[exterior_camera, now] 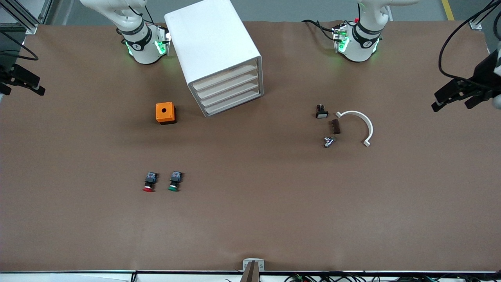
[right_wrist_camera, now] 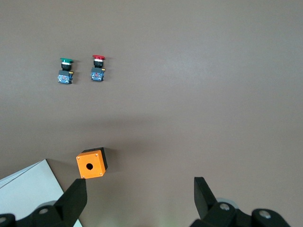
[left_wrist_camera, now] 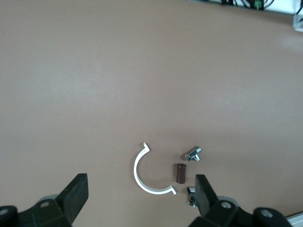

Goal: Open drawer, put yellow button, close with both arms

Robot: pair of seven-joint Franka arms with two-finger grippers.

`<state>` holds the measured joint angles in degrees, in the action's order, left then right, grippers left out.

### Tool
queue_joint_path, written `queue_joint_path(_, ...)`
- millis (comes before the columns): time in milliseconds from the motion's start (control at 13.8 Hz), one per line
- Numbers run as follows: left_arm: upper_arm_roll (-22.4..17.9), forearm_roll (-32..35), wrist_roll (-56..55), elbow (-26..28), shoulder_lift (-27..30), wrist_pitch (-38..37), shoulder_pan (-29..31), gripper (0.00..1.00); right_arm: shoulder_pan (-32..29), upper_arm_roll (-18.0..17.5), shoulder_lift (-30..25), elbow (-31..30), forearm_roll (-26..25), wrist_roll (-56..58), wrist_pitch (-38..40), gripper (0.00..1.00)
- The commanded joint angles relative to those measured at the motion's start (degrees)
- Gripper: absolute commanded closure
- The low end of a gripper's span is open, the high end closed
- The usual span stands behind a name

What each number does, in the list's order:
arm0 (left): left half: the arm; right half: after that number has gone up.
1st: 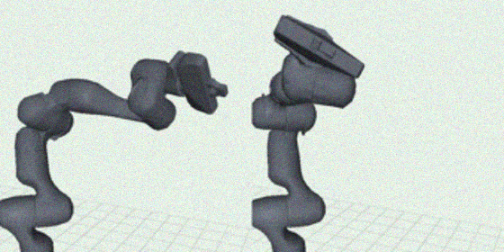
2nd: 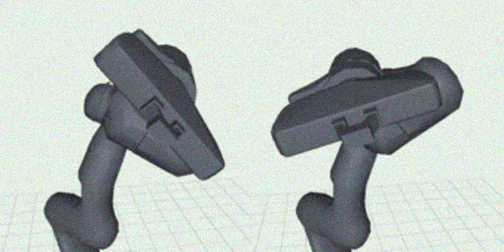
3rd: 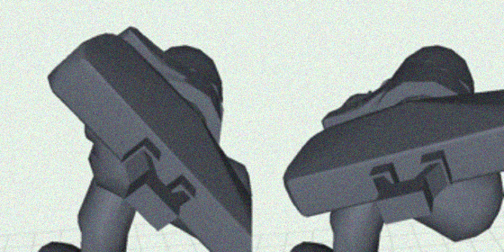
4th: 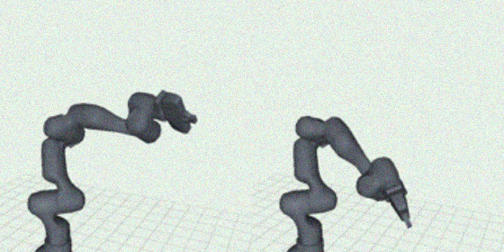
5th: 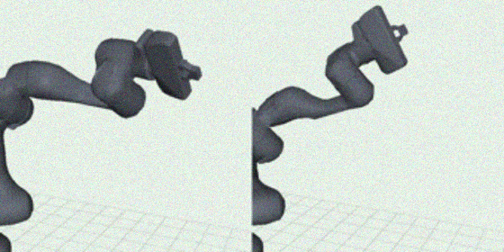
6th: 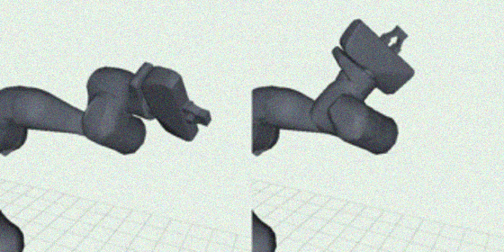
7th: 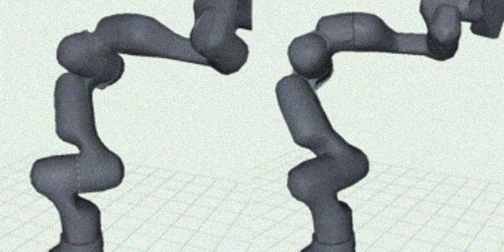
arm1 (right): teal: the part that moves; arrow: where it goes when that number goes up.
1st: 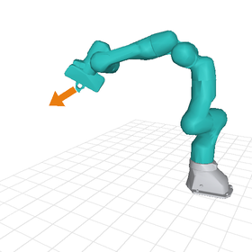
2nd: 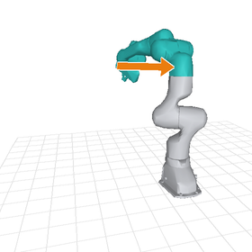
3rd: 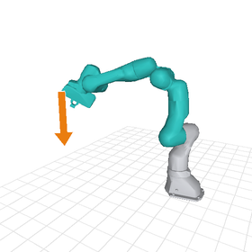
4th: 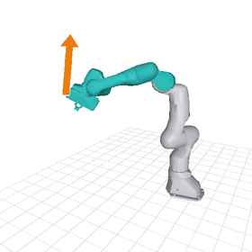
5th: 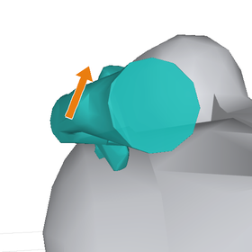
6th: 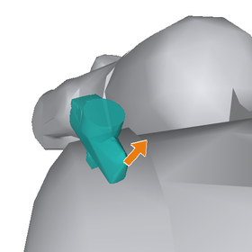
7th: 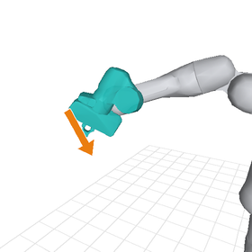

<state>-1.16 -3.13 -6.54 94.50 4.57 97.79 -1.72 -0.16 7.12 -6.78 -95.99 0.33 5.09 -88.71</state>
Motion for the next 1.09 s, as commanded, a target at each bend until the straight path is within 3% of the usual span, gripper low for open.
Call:
queue_joint_path(0, -0.2, 1.0, 0.9, -5.4, -3.9, -1.8, 0.3, 0.01, 0.4, 0.1, -0.9, -0.9, -0.4, 0.4, -0.1, 0.0)
queue_joint_path(363, 0.0, 1.0, 0.6, -7.1, -5.2, -5.9, 0.1, 0.01, 0.4, 0.1, -0.9, -0.9, -0.5, 0.5, -0.2, 0.0)
queue_joint_path(1016, 0.1, 0.9, -0.1, -7.1, -5.4, -5.9, -0.3, 0.0, 0.4, 0.1, -0.9, -0.9, -0.5, 0.5, -0.1, 0.0)
